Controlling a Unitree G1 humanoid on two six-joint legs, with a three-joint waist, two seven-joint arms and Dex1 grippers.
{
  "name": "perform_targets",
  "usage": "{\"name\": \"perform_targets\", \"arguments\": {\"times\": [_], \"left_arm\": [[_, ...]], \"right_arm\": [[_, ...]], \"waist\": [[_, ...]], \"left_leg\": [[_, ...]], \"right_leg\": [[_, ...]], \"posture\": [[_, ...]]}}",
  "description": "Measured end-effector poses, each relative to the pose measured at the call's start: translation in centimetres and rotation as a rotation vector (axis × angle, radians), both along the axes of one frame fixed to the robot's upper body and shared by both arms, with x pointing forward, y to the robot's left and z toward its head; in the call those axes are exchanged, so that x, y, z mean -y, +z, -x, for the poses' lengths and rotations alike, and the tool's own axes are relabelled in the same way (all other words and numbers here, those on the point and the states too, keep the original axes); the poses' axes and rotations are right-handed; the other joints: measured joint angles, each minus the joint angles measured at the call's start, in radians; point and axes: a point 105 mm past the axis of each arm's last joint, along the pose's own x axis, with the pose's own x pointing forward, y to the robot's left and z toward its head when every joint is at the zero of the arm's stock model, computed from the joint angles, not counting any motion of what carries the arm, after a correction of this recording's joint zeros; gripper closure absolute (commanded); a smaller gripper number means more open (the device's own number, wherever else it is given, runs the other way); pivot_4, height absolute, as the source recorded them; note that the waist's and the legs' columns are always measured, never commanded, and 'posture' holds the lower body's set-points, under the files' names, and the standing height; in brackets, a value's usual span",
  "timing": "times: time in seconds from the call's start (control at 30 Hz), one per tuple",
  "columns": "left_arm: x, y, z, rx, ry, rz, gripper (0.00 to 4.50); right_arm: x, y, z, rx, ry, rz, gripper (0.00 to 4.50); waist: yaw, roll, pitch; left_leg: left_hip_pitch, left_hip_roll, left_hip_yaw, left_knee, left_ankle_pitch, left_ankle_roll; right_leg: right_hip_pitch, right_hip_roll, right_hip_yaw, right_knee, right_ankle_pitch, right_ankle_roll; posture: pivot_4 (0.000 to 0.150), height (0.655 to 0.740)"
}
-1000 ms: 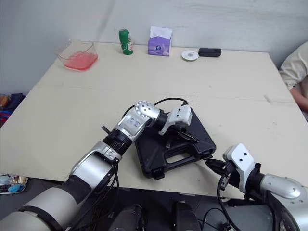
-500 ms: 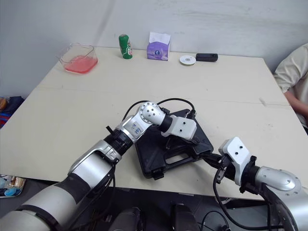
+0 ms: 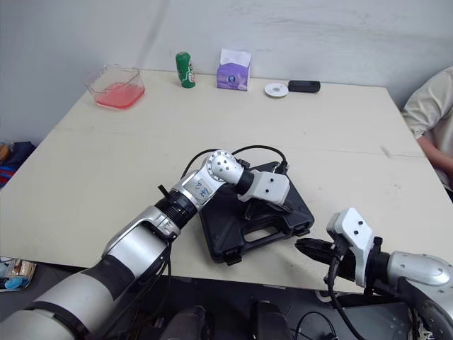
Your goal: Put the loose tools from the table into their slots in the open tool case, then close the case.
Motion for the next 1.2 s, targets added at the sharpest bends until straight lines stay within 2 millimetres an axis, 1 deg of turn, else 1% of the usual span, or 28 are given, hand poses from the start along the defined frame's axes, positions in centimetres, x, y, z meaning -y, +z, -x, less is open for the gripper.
{"name": "perform_targets", "arguments": {"times": [0.03, 0.13, 0.23, 0.4, 0.57, 0.67, 0.87, 0.97, 1.03, 1.13, 1.2], "left_arm": [[0.0, 0.0, 0.0, -0.001, 0.0, 0.002, 4.46], [0.0, 0.1, 0.0, -0.004, 0.004, 0.004, 4.46], [0.1, 0.1, 0.0, -0.01, 0.007, 0.006, 4.46], [0.1, 0.1, 0.0, -0.008, 0.005, 0.007, 4.46], [-0.2, 0.0, -0.2, 0.016, 0.004, 0.003, 4.46], [-0.1, 0.0, -0.2, 0.024, 0.003, 0.004, 4.46], [-0.2, -0.1, -0.2, 0.02, 0.007, 0.005, 4.46], [-0.3, 0.1, -0.3, -0.017, 0.035, 0.023, 4.46], [-1.0, 0.5, -0.3, -0.074, 0.048, 0.035, 4.46], [-4.2, 1.3, 0.0, -0.221, 0.046, 0.025, 4.46], [-7.1, 1.8, 0.9, -0.33, 0.037, 0.01, 4.46]], "right_arm": [[0.5, -0.4, -0.3, -0.01, -0.024, 0.015, 4.5], [0.6, -0.6, -0.7, -0.008, -0.034, 0.025, 4.5], [0.3, -0.6, -1.0, 0.006, -0.033, 0.018, 4.5], [-0.3, 0.3, -1.9, 0.054, -0.034, -0.019, 4.5], [-1.0, 0.4, -2.4, 0.056, -0.024, -0.037, 4.5], [-1.3, 0.4, -2.5, 0.06, -0.019, -0.044, 4.5], [-1.4, 0.3, -2.6, 0.062, -0.017, -0.041, 4.5], [-1.5, 0.5, -2.3, 0.065, -0.011, -0.042, 4.5], [-2.1, 0.9, -1.6, 0.066, 0.03, -0.061, 4.5], [-3.1, 1.2, 0.0, 0.023, 0.112, -0.076, 4.5], [-3.8, 1.0, 0.9, -0.011, 0.154, -0.095, 4.5]], "waist": [[0.001, 0.0, 0.0], [0.001, 0.001, 0.0], [0.001, 0.001, 0.0], [0.001, 0.001, 0.0], [-0.017, 0.001, 0.0], [-0.027, 0.002, 0.0], [-0.028, 0.001, 0.0], [-0.027, 0.002, 0.0], [-0.027, 0.005, 0.002], [-0.026, 0.011, 0.007], [-0.025, 0.015, 0.012]], "left_leg": [[-0.001, 0.0, 0.0, 0.0, 0.0, 0.0], [-0.001, 0.0, 0.0, -0.001, 0.0, 0.0], [-0.001, 0.0, 0.0, -0.001, 0.0, 0.0], [-0.002, 0.0, -0.001, -0.001, 0.0, 0.0], [-0.001, 0.0, -0.001, -0.002, 0.0, 0.0], [0.0, 0.0, 0.0, -0.004, 0.0, 0.0], [0.001, 0.0, 0.0, -0.005, 0.0, -0.001], [0.0, 0.0, 0.0, -0.006, 0.0, -0.001], [-0.001, 0.0, 0.0, -0.007, 0.001, -0.001], [-0.002, 0.0, 0.0, -0.011, 0.003, -0.004], [-0.002, 0.0, -0.001, -0.013, 0.004, -0.006]], "right_leg": [[-0.001, 0.0, 0.0, 0.0, 0.0, 0.0], [-0.002, 0.0, -0.001, 0.0, 0.0, 0.0], [-0.002, 0.0, -0.001, 0.0, 0.0, 0.0], [-0.002, 0.0, -0.001, 0.0, 0.0, 0.0], [-0.002, 0.0, -0.001, 0.0, 0.0, -0.001], [-0.002, 0.0, -0.001, 0.0, -0.001, -0.001], [-0.002, 0.0, -0.001, 0.0, -0.001, -0.001], [-0.002, 0.0, -0.001, 0.0, -0.001, -0.001], [-0.005, 0.0, -0.001, 0.0, -0.001, -0.001], [-0.007, 0.001, -0.001, 0.0, -0.001, -0.002], [-0.008, 0.001, -0.002, 0.001, -0.002, -0.003]], "posture": [[0.15, 0.74], [0.15, 0.74], [0.15, 0.74], [0.15, 0.74], [0.15, 0.74], [0.15, 0.74], [0.15, 0.74], [0.15, 0.74], [0.15, 0.74], [0.15, 0.74], [0.15, 0.74]]}}
